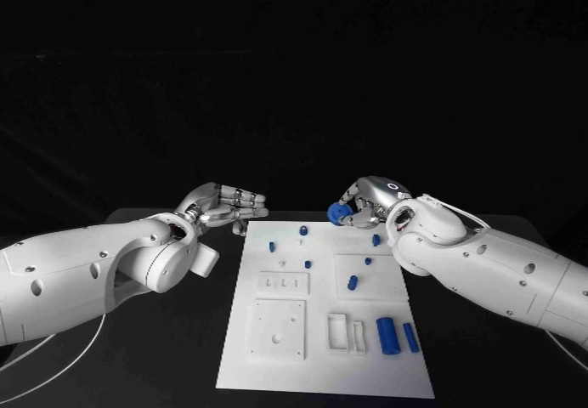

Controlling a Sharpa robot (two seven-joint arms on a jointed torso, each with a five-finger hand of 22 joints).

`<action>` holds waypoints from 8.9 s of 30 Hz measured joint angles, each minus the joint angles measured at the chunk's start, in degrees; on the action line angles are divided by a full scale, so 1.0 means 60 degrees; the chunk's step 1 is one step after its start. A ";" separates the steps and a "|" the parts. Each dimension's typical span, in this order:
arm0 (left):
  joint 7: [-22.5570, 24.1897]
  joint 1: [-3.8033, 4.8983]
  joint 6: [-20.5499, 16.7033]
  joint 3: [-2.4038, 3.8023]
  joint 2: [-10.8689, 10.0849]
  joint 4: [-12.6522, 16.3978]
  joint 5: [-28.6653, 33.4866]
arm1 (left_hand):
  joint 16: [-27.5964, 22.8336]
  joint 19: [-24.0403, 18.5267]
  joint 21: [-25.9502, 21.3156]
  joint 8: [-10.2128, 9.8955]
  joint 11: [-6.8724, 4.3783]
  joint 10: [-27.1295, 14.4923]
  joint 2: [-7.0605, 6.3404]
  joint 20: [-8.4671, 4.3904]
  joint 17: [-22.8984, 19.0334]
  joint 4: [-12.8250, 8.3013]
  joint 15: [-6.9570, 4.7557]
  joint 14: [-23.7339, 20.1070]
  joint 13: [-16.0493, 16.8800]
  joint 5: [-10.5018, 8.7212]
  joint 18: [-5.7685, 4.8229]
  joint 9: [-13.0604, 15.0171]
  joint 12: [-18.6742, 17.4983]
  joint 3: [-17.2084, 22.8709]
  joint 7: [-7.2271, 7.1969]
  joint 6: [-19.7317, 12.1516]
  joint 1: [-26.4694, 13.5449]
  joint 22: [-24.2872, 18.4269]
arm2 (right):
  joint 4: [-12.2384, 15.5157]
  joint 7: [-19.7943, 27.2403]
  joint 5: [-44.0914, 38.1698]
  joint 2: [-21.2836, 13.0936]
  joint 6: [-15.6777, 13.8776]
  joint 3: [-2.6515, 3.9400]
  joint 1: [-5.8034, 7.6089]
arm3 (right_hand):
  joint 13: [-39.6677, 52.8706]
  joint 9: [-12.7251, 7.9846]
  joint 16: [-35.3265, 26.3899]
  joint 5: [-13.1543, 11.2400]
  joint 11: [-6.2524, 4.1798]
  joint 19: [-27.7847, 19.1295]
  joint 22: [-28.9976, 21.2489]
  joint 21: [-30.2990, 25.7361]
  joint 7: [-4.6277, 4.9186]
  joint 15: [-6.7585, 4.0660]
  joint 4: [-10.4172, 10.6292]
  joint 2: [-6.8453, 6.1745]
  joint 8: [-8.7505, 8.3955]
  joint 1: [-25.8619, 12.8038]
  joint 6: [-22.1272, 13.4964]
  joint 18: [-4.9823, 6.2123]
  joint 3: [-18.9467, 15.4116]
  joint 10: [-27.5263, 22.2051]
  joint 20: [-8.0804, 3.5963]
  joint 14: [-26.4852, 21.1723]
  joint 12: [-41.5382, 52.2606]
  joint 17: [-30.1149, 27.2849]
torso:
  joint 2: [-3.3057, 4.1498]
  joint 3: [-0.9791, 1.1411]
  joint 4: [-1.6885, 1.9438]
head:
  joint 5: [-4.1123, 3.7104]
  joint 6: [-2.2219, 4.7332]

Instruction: Assemble the parts on the task board

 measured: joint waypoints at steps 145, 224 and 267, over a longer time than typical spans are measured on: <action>0.0235 0.0000 -0.0012 -0.0001 0.0167 -0.0574 0.0032 | 0.0251 0.0104 -0.0302 0.0000 0.0022 0.0525 0.0039 0.0035 0.0077 -0.0119 0.0066 0.0069 0.0000 0.0035 0.0002 0.0000 0.0000 0.0119 0.0068 -0.0068 0.0039 0.0316 | -0.0035 0.2238 0.2670 -0.1129 0.0300 0.0173 -0.0228 | 0.0003 -0.0067 -0.0239 0.1016 0.0224 -0.0018 -0.0002 -0.0259 0.0217 0.0104 0.0021 0.0114 0.0050 0.0361 -0.0659 -0.0075 -0.1863 -0.0156 0.0125 -0.0034 0.0022 0.0004 | -0.0115 0.0116 -0.0273 | 0.0244 0.0081; 0.0391 -0.0067 0.0277 -0.0006 0.0172 -0.0735 0.0092 | 0.0408 0.0136 -0.0411 0.0000 0.0153 0.0460 0.0058 0.0275 0.0024 -0.0278 0.0305 0.0034 0.0000 0.0035 0.0153 0.0000 0.0000 0.0120 0.0307 0.0068 -0.0031 0.0540 | -0.3155 0.3980 0.4130 0.0150 0.0791 0.0210 -0.0945 | -0.0003 -0.0067 -0.0282 0.0999 0.0223 -0.0019 -0.0002 -0.0481 0.0227 0.0102 -0.0996 0.0554 0.0050 0.0307 -0.0760 -0.0086 -0.1920 -0.0156 0.0123 -0.0032 -0.0003 0.0452 | -0.0149 0.0454 -0.0506 | 0.0343 -0.0251; 0.0189 -0.0066 0.0446 -0.0003 0.0218 -0.0822 -0.0014 | 0.0406 0.0152 -0.0450 0.0026 -0.0106 0.1635 0.0315 0.0150 0.0002 -0.0187 0.0187 -0.0021 0.0001 0.0042 0.0123 0.0051 0.0031 0.0525 0.0156 0.0658 -0.0305 0.0653 | -0.3105 0.3803 0.3920 0.0251 0.0399 0.0142 -0.1029 | 0.0002 -0.0047 -0.0314 0.0350 0.0067 0.0017 -0.0002 -0.0481 -0.0081 -0.0019 -0.1446 0.1041 0.0003 0.0025 0.0835 -0.0141 -0.0498 -0.0070 0.0018 -0.0017 0.0031 0.0456 | -0.0162 0.0489 -0.0535 | 0.0300 -0.0320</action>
